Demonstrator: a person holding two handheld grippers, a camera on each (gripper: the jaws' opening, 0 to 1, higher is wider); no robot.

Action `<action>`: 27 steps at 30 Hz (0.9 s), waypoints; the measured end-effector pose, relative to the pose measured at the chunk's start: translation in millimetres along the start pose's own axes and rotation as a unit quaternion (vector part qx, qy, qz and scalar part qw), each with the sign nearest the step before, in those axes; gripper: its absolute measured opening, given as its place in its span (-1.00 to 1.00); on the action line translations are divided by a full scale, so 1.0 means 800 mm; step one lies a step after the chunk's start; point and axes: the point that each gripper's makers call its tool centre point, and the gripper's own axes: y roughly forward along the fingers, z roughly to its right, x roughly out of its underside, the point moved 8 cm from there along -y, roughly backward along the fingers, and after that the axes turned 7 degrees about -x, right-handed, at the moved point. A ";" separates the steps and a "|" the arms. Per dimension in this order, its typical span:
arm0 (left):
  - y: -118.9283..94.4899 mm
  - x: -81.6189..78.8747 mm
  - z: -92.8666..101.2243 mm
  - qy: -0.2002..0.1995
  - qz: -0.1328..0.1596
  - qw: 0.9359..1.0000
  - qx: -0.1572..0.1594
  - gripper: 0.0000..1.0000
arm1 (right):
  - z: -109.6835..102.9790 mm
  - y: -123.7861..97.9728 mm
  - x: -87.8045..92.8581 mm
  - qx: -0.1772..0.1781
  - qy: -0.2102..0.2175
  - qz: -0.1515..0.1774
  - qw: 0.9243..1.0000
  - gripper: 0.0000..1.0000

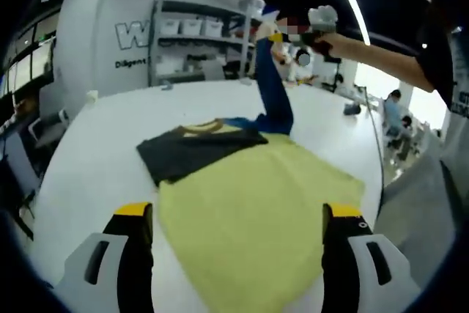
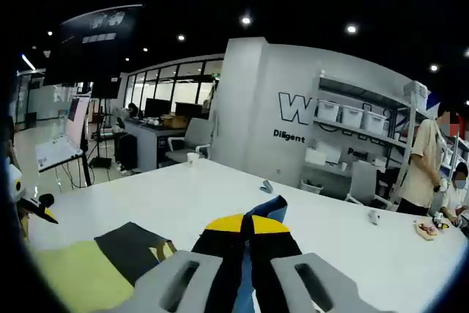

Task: Fold the garment on the visible template until the final outline fits inside the template.

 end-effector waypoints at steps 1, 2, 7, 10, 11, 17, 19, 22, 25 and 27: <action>-0.001 0.000 -0.001 -0.002 0.000 1.000 -0.002 0.81 | -0.011 0.011 -0.003 -0.008 -0.004 0.001 1.000 -1.00; -0.002 0.001 -0.003 -0.002 0.001 1.000 -0.004 0.81 | -0.018 0.018 -0.004 -0.013 -0.001 0.003 1.000 -1.00; -0.009 0.002 -0.008 -0.004 0.005 1.000 -0.010 0.81 | -0.052 0.049 -0.001 -0.039 0.004 0.009 0.999 -1.00; -0.016 0.007 -0.014 -0.008 0.003 1.000 -0.018 0.80 | -0.092 0.068 0.011 -0.062 0.017 0.002 0.998 -1.00; -0.018 0.010 -0.016 -0.010 0.000 1.000 -0.023 0.80 | -0.104 0.078 0.020 -0.065 0.021 0.001 0.998 -1.00; -0.022 0.014 -0.018 -0.021 -0.004 0.999 -0.035 0.85 | -0.161 0.106 0.052 -0.085 0.052 -0.021 0.995 -1.00; -0.027 0.010 -0.022 -0.037 0.012 0.998 -0.039 0.84 | -0.178 0.123 0.063 -0.090 0.056 -0.026 0.994 -1.00; -0.030 0.007 -0.024 -0.037 0.014 0.998 -0.045 0.84 | -0.214 0.142 0.081 -0.107 0.048 -0.038 0.992 -1.00; -0.030 0.011 -0.025 -0.035 0.007 0.998 -0.051 0.84 | -0.238 0.153 0.107 -0.114 0.039 -0.070 0.990 -1.00; -0.032 0.014 -0.026 -0.035 0.005 0.998 -0.051 0.83 | -0.250 0.157 0.119 -0.120 0.049 -0.082 0.988 -1.00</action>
